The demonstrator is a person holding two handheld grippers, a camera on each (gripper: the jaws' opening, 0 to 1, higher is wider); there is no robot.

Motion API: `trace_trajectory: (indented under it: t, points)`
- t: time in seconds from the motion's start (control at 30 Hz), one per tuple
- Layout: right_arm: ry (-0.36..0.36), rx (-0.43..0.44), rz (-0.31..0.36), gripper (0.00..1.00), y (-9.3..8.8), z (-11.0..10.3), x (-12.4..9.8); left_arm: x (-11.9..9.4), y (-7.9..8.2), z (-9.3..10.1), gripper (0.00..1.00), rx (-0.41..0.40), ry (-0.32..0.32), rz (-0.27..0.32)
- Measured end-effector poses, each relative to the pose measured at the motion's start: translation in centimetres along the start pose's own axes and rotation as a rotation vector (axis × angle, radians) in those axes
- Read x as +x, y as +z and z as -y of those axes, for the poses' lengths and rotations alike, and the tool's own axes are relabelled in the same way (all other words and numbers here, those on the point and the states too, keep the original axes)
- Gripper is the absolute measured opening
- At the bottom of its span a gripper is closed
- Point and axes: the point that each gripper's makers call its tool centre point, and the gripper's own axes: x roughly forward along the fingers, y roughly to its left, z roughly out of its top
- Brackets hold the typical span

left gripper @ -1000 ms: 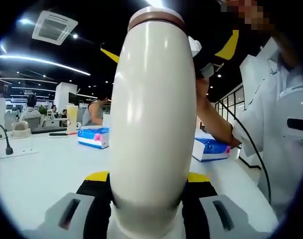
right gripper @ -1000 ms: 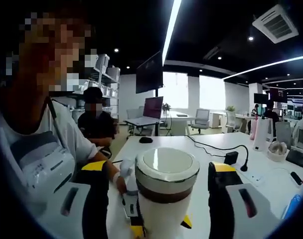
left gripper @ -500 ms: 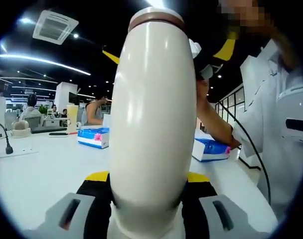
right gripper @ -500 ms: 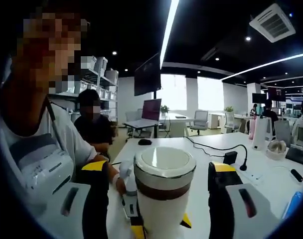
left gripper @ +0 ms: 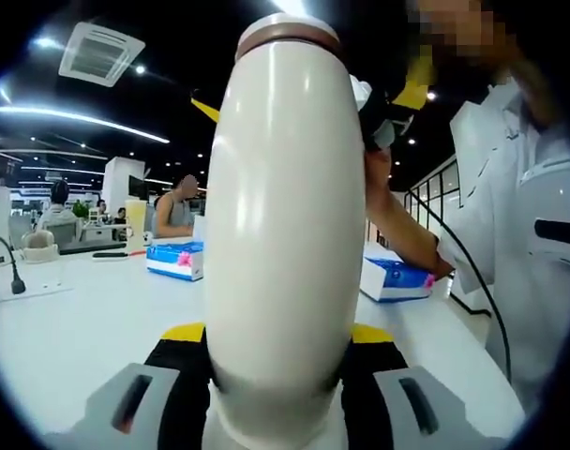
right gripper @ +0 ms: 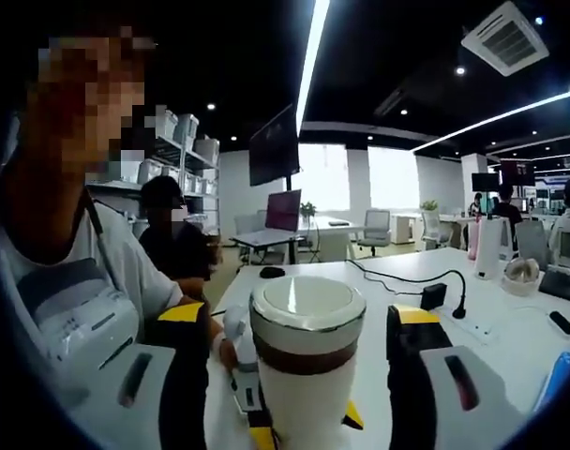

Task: Grasp the water cup twist off the cup lid place the cup lid on the table

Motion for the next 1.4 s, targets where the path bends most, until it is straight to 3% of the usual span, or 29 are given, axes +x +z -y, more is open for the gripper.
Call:
trace_trajectory:
  t: [0.3, 0.63, 0.87, 1.07, 1.4]
  points:
    - [-0.015, 0.022, 0.003, 0.72, 0.0, 0.3, 0.0, 0.0, 0.0, 0.0, 0.55, -0.001, 0.001, 0.001]
    - [-0.030, 0.041, 0.055, 0.67, 1.3, 0.6, -0.2, -0.4, 0.0, -0.4, 0.55, 0.005, 0.001, 0.000]
    - [-0.028, 0.081, 0.117, 0.53, 2.4, 0.9, -0.1, -0.7, 0.1, -0.8, 0.55, 0.014, 0.000, -0.002]
    - [-0.016, 0.062, 0.072, 0.55, 1.7, 0.4, 0.5, -0.5, 0.0, -0.5, 0.55, 0.015, 0.000, -0.003]
    - [-0.006, 0.088, 0.103, 0.48, 2.2, 0.6, 0.2, -0.2, 0.0, -0.1, 0.55, 0.019, -0.001, -0.003]
